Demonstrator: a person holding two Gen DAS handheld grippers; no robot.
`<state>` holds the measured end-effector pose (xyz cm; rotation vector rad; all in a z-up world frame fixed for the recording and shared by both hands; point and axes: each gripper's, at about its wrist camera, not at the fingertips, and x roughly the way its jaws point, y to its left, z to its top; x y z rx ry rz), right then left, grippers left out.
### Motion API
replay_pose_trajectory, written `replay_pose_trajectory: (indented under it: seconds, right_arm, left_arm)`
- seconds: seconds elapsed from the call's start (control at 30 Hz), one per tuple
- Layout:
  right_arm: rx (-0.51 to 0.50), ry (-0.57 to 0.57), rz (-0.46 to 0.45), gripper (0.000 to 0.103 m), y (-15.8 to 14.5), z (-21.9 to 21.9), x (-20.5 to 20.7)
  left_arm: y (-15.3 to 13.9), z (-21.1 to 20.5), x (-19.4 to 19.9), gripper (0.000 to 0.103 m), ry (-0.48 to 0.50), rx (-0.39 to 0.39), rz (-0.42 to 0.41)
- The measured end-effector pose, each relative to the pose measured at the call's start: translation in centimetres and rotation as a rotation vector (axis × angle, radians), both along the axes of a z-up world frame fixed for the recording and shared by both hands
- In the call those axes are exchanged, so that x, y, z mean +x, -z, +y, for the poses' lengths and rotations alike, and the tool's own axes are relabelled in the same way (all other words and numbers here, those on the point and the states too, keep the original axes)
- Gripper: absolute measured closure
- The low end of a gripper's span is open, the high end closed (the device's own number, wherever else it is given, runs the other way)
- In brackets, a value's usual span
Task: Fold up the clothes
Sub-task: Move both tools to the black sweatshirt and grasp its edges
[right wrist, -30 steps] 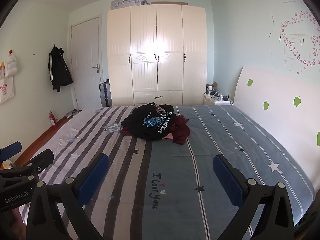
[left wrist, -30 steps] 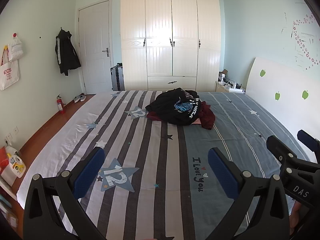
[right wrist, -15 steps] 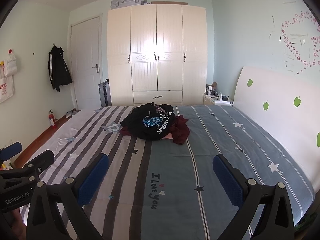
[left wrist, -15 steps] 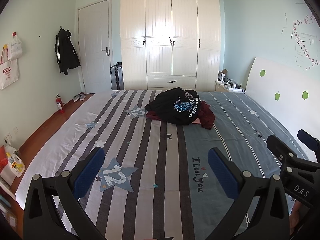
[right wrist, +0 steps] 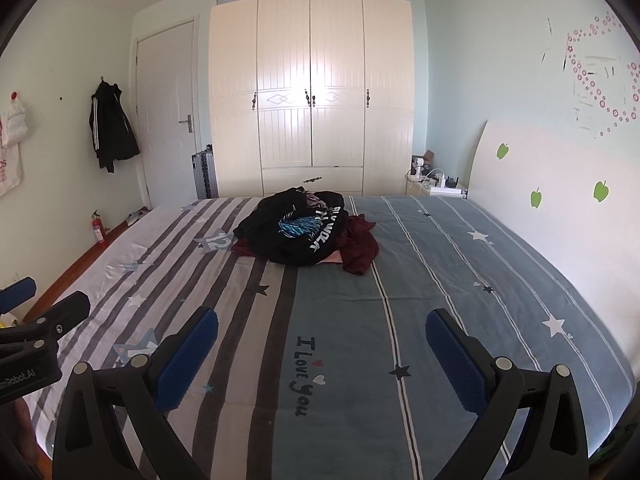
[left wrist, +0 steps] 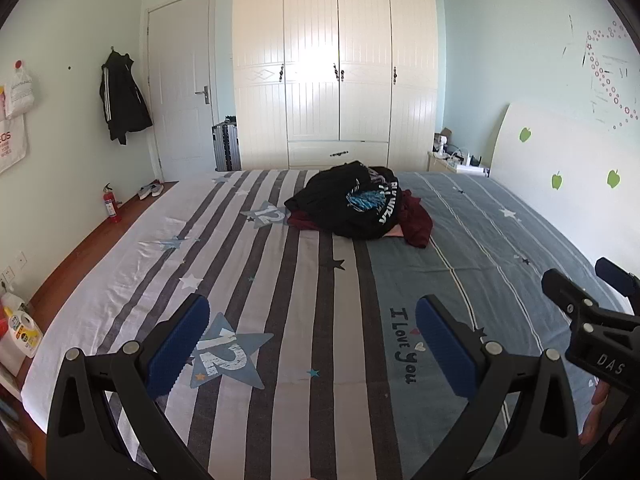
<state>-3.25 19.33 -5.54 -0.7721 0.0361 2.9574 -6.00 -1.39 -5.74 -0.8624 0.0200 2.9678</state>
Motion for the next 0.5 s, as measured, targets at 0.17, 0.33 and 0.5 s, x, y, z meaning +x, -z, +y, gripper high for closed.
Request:
replay_pose_trajectory:
  seconds: [0.17,0.33,0.5]
  right_arm:
    - [-0.089,-0.049,-0.03,0.0,5.1,1.6,-4.5]
    - [-0.14,-0.044,-0.065,0.0,12.0,3.5,-12.6]
    - [-0.09,-0.049,-0.093,0.0,18.8,4.2,-25.3]
  left_arm:
    - [5.8,-0.4,-5.3,0.001,0.028,0.045,-0.021]
    - [13.2,0.4,-14.7,0.003,0.114,0.048,-0.019]
    - [20.1,1.2,-26.0,0.014,0.123,0.004,0.012]
